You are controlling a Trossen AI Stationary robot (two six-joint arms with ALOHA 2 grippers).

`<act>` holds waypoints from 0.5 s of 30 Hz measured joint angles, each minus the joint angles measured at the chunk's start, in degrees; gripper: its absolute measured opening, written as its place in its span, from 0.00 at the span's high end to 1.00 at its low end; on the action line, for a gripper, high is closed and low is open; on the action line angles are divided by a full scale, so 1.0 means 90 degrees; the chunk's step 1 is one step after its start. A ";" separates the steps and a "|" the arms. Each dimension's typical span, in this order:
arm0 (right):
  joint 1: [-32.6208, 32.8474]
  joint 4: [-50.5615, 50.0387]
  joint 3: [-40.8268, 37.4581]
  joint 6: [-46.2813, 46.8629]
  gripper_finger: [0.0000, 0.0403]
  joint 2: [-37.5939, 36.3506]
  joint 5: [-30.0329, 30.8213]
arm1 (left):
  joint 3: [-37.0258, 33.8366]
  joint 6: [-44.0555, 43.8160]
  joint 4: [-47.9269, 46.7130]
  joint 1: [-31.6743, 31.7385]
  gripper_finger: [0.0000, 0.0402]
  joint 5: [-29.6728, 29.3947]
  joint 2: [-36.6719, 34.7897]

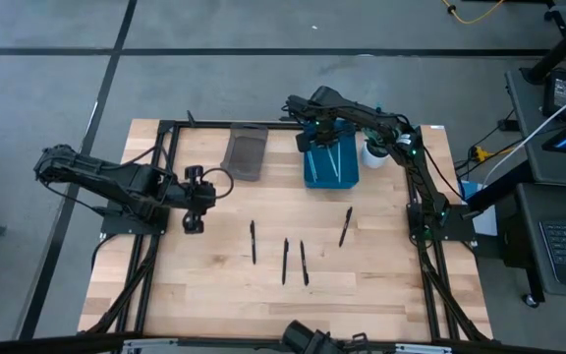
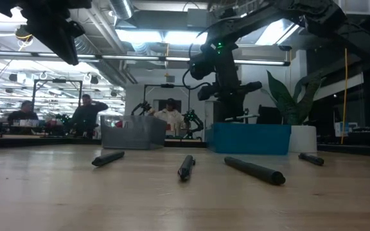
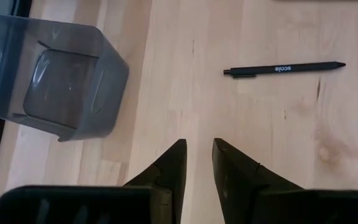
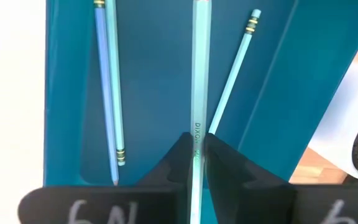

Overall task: Sort pens & pencils
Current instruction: Put the light blue pencil into the blue bin, then put the left black pen into the gray bin

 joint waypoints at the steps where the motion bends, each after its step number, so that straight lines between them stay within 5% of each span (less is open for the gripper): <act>1: -0.0002 0.0002 -0.0002 -0.0002 0.90 0.0000 -0.0002 | 0.0000 0.0000 -0.0002 0.0026 0.82 0.0002 0.0000; 15: -0.0083 0.0187 -0.0002 -0.0093 0.69 0.0000 -0.0119 | -0.0001 -0.0005 0.0000 0.0054 0.82 0.0002 0.0001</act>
